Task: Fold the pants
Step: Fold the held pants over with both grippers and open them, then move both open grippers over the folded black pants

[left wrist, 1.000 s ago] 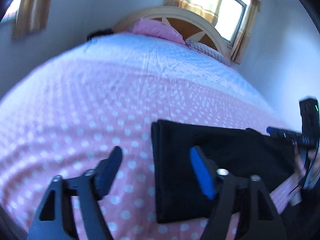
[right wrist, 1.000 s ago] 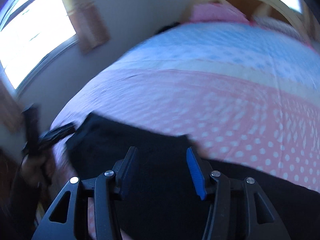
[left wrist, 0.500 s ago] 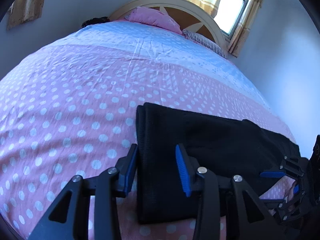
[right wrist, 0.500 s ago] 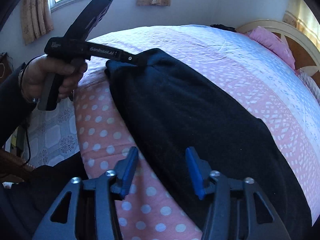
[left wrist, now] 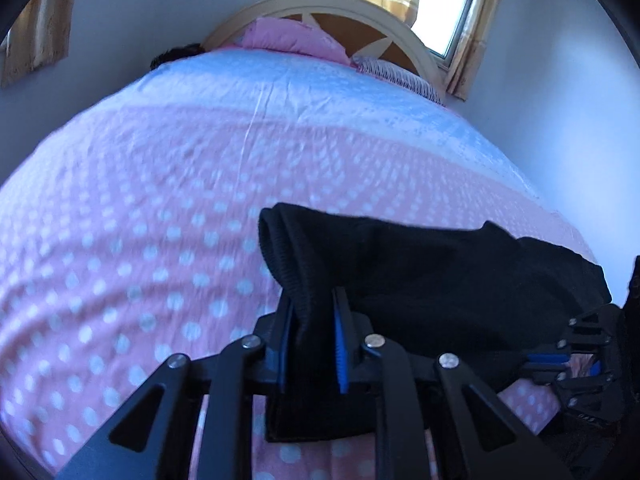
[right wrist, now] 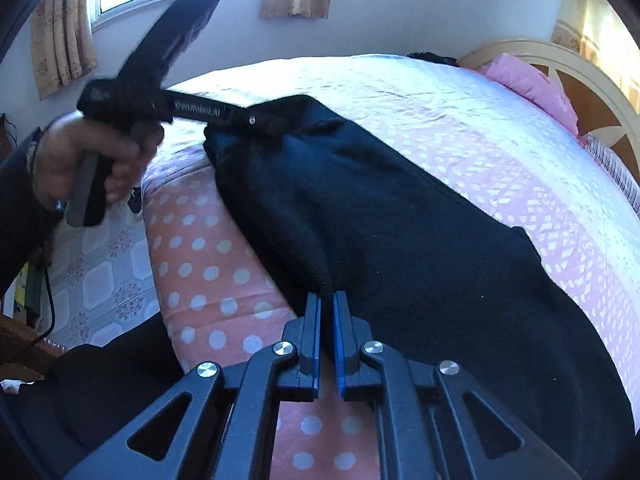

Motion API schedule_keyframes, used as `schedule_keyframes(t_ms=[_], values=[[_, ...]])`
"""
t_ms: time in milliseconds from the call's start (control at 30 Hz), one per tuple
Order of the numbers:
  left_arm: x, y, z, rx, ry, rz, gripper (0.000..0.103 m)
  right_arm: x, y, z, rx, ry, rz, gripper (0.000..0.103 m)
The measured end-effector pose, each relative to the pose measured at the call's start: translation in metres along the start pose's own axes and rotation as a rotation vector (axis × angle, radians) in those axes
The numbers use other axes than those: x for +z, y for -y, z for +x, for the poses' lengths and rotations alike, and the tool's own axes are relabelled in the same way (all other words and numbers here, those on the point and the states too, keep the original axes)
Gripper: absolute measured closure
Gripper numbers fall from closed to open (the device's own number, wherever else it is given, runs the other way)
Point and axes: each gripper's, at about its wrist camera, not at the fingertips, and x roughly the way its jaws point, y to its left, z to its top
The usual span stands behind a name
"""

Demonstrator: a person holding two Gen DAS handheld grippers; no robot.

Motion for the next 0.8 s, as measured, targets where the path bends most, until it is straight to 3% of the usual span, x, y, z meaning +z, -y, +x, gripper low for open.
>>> schedule_keyframes(t_ms=[67,100,133,167,233,367,433,600,800], values=[[0.000,-0.003,-0.004,-0.012,0.014,-0.002,0.073,-0.002,0.003,-0.004,0.008,0.008,0.013,0.092],[0.001,-0.005,-0.007,-0.002,0.028,-0.009,0.071,-0.003,0.008,-0.006,0.023,0.012,0.032,0.080],[0.002,-0.006,-0.010,0.008,0.048,-0.017,0.071,-0.005,0.013,-0.009,0.038,0.015,0.057,0.061],[0.003,-0.007,-0.014,0.023,0.067,-0.028,0.069,-0.009,0.023,-0.013,0.053,0.023,0.098,0.055],[0.006,-0.004,-0.024,0.052,0.110,-0.038,0.069,-0.014,0.038,-0.025,0.057,0.046,0.144,0.054],[0.016,0.027,-0.041,0.111,0.197,0.038,0.049,-0.037,0.081,-0.070,-0.015,0.127,0.239,0.054],[0.018,0.053,-0.042,0.082,0.204,0.097,0.043,-0.051,0.102,-0.091,-0.064,0.152,0.293,0.054],[0.010,0.131,-0.020,-0.038,0.130,0.254,0.041,-0.105,0.181,-0.158,-0.271,0.207,0.477,0.054],[-0.005,0.201,0.015,-0.140,0.037,0.381,0.041,-0.208,0.280,-0.242,-0.534,0.191,0.752,0.054]])
